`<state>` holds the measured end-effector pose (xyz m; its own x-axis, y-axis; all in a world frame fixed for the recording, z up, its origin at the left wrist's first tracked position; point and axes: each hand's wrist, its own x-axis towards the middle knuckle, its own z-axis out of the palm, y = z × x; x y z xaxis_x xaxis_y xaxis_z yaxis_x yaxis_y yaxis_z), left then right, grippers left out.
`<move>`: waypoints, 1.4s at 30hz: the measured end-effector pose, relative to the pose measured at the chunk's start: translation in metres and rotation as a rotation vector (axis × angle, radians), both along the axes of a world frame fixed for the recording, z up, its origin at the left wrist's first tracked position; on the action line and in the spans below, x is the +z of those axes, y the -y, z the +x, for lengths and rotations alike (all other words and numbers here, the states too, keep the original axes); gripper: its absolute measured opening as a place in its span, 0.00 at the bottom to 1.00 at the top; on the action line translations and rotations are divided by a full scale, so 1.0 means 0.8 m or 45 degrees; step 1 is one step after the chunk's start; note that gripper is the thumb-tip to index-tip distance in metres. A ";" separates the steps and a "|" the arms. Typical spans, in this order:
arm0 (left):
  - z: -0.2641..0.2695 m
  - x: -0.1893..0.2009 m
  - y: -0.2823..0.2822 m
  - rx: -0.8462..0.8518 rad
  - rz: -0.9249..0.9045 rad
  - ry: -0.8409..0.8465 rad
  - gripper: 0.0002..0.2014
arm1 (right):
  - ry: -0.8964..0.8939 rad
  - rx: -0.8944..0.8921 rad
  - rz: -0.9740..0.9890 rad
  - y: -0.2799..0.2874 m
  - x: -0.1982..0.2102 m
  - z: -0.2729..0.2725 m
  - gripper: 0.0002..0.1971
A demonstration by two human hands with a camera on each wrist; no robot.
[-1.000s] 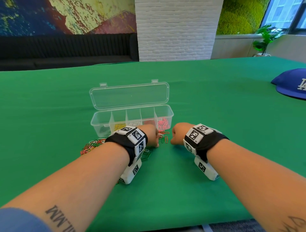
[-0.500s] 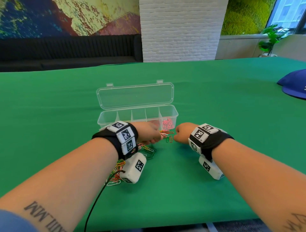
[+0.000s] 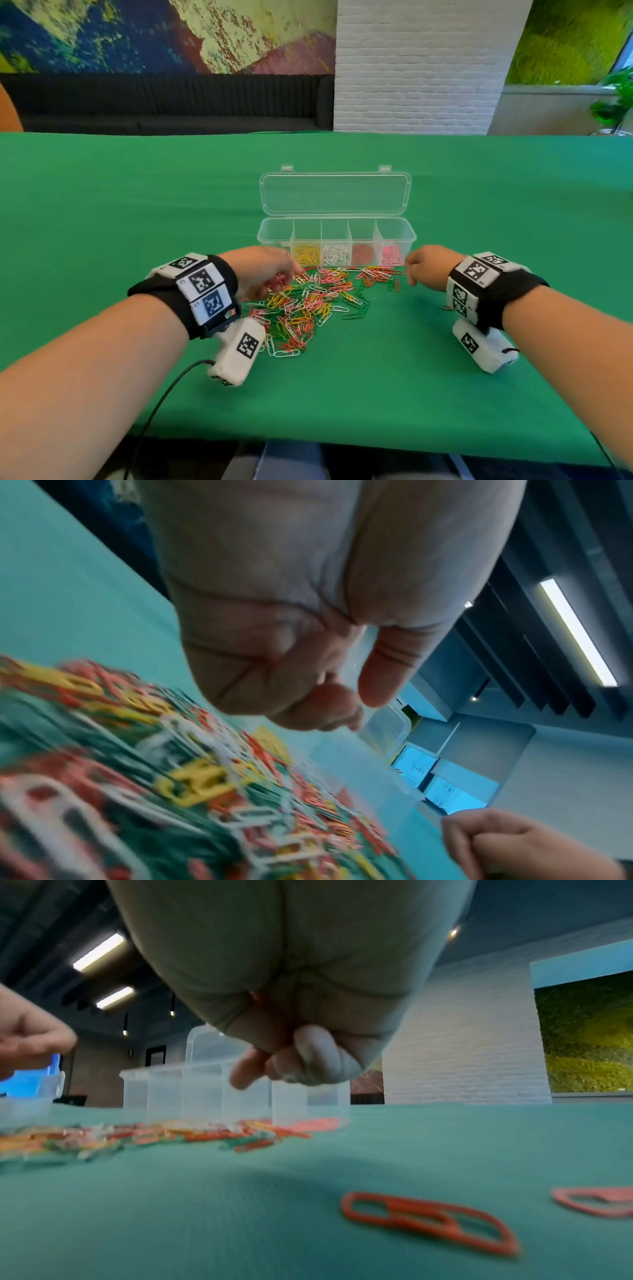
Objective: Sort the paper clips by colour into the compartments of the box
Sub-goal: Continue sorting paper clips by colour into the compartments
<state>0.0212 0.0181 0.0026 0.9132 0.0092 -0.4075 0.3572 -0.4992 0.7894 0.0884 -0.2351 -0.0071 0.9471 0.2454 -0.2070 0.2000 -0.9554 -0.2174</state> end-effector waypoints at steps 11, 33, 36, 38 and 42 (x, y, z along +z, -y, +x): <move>-0.018 -0.019 -0.016 -0.452 0.990 0.125 0.13 | -0.091 0.322 0.005 -0.052 -0.001 -0.032 0.11; -0.021 -0.029 0.003 -0.467 1.038 0.384 0.02 | 0.121 0.391 -0.182 -0.113 -0.009 0.014 0.07; -0.022 -0.029 0.003 -0.465 1.039 0.402 0.04 | 0.055 0.440 -0.276 -0.121 -0.005 0.016 0.09; -0.022 -0.029 0.002 -0.467 1.032 0.401 0.05 | 0.038 0.448 -0.333 -0.125 -0.005 0.016 0.09; -0.023 -0.029 0.001 -0.472 1.038 0.386 0.06 | 0.027 0.466 -0.384 -0.126 -0.003 0.011 0.10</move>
